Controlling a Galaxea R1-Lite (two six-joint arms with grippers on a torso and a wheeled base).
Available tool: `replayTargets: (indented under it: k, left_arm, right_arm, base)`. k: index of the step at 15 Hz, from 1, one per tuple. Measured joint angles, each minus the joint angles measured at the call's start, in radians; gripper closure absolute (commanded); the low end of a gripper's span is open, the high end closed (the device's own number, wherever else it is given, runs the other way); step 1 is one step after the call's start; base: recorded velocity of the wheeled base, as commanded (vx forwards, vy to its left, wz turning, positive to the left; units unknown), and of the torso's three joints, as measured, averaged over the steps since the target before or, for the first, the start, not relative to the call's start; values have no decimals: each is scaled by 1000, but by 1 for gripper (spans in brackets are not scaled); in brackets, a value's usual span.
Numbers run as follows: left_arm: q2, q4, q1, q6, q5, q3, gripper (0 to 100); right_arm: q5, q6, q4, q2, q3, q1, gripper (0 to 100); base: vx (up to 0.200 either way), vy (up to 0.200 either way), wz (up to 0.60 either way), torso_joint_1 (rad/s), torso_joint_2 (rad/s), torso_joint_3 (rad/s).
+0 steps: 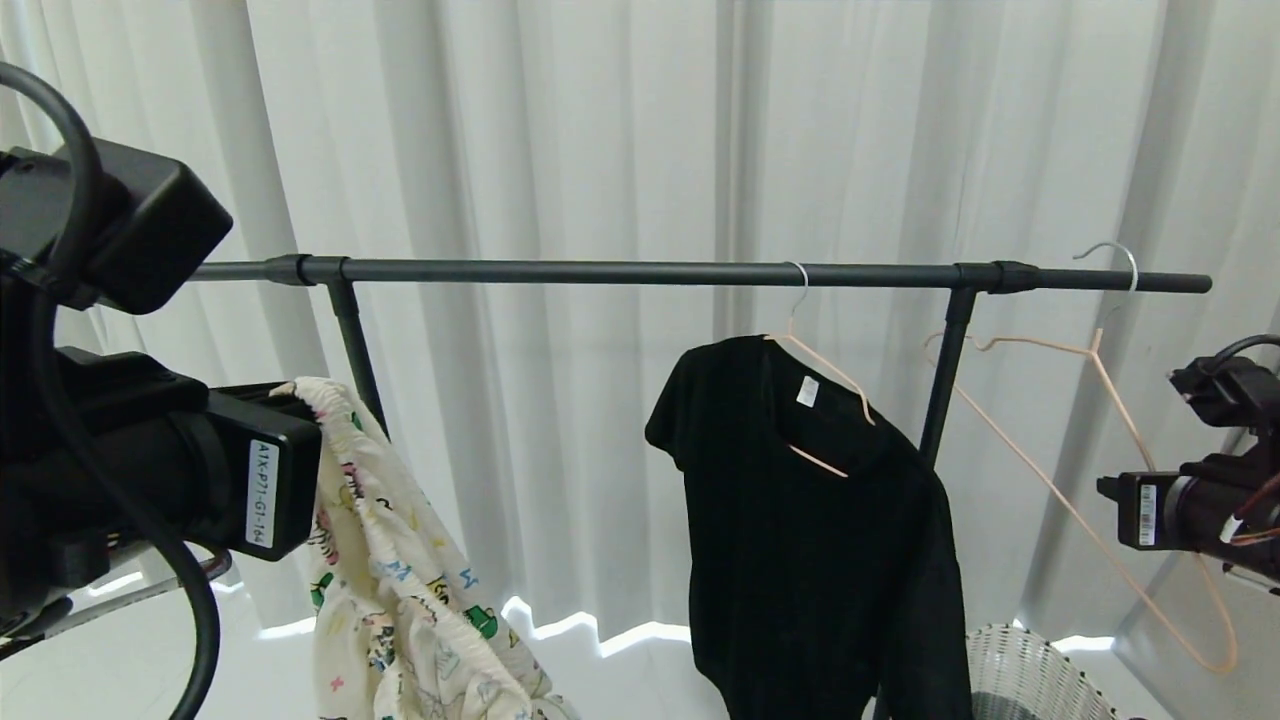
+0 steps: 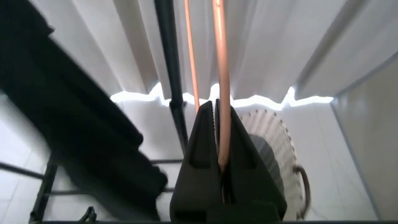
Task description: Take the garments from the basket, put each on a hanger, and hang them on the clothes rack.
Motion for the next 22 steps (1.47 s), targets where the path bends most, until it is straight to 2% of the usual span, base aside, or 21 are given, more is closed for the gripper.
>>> replayTargets:
  k: [4,8,11,13,15,19,22]
  left_arm:
    - [0,0,0,0,0,17,100]
    - [0,0,0,1,0,21,100]
    - [0,0,-6,28,0,37,100]
    - [-1,-1,-24,31,0,46,100]
    - [1,-2,-42,28,0,71,100]
    - [33,-46,-37,0,0,103,100]
    - [100,-47,8,-121,7,80,100]
  right_arm:
    - [-1,-33,29,-119,94,5,100]
    - [6,-40,155,-262,118,5,100]
    - [56,-53,160,-347,120,30,100]
    - [70,-72,161,-390,113,79,100]
    - [71,-76,161,-413,91,177,100]
    - [69,-76,194,-424,43,517,100]
    - [67,-71,282,-420,30,789,100]
  base:
    - [-200,0,0,4,8,0]
    - [-200,0,0,2,2,4]
    - [0,0,0,0,0,0]
    - [0,0,0,0,0,0]
    - [0,0,0,0,0,0]
    - [0,0,0,0,0,0]
    - [0,0,0,0,0,0]
